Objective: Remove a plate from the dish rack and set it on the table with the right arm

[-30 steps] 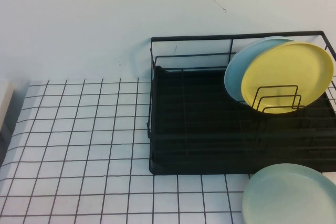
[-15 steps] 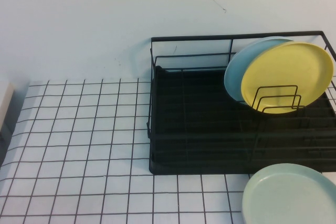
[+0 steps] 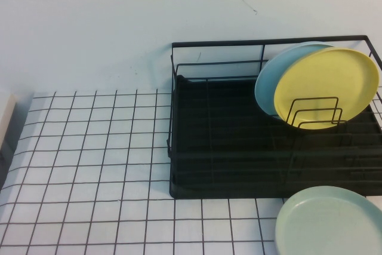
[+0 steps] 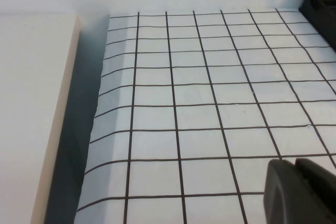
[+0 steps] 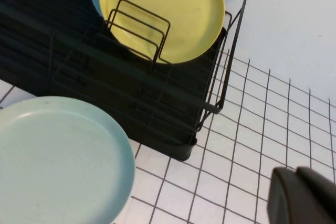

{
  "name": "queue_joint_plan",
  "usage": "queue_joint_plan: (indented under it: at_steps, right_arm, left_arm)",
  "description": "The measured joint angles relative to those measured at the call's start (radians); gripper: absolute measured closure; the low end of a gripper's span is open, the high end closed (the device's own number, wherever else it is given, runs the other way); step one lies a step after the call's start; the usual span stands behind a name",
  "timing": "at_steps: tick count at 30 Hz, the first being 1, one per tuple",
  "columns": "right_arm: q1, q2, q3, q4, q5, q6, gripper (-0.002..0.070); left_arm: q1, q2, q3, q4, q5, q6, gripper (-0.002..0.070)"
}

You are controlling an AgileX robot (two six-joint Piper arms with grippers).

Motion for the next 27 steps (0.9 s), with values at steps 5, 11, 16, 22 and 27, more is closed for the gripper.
queue_joint_plan:
  at_steps: [5, 11, 16, 22, 27]
  right_arm:
    - [0.0, -0.028, 0.006, 0.0, -0.036, 0.0, 0.0678]
    - [0.0, -0.03, 0.006, 0.035, -0.058, 0.0, 0.0678]
    - [0.0, -0.03, 0.006, 0.075, -0.058, 0.0, 0.0678]
    - [0.0, -0.03, 0.009, 0.06, -0.074, 0.002, 0.0678]
    - [0.0, -0.031, 0.057, -0.004, -0.199, 0.015, 0.0678]
  left_arm:
    - [0.0, 0.0, 0.0, 0.0, 0.0, 0.0, 0.0678]
    - [0.0, 0.0, 0.0, 0.0, 0.0, 0.0, 0.0678]
    - [0.0, 0.0, 0.0, 0.0, 0.0, 0.0, 0.0678]
    - [0.0, 0.0, 0.0, 0.0, 0.0, 0.0, 0.0678]
    - [0.0, 0.0, 0.0, 0.0, 0.0, 0.0, 0.0678]
